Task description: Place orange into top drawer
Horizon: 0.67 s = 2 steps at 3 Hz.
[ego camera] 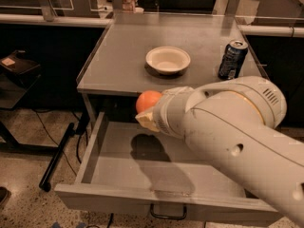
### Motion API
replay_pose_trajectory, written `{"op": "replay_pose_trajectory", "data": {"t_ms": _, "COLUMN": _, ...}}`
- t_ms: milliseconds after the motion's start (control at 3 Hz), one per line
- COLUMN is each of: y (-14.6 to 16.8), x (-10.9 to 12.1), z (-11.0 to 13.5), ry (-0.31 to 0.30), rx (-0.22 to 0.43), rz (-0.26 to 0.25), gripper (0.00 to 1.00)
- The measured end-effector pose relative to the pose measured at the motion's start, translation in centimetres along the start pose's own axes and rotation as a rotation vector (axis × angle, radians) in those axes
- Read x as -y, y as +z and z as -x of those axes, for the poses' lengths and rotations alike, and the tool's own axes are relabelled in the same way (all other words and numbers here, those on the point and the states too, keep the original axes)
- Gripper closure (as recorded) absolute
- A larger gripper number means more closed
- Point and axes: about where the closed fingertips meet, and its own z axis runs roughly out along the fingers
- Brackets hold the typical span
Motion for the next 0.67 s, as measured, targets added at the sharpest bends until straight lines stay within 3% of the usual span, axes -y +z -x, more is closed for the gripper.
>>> {"op": "replay_pose_trajectory", "data": {"t_ms": 667, "y": 1.3, "x": -2.8, "z": -2.6, "ry": 0.124, "rx": 0.016, "rz": 0.064, "gripper": 1.00}}
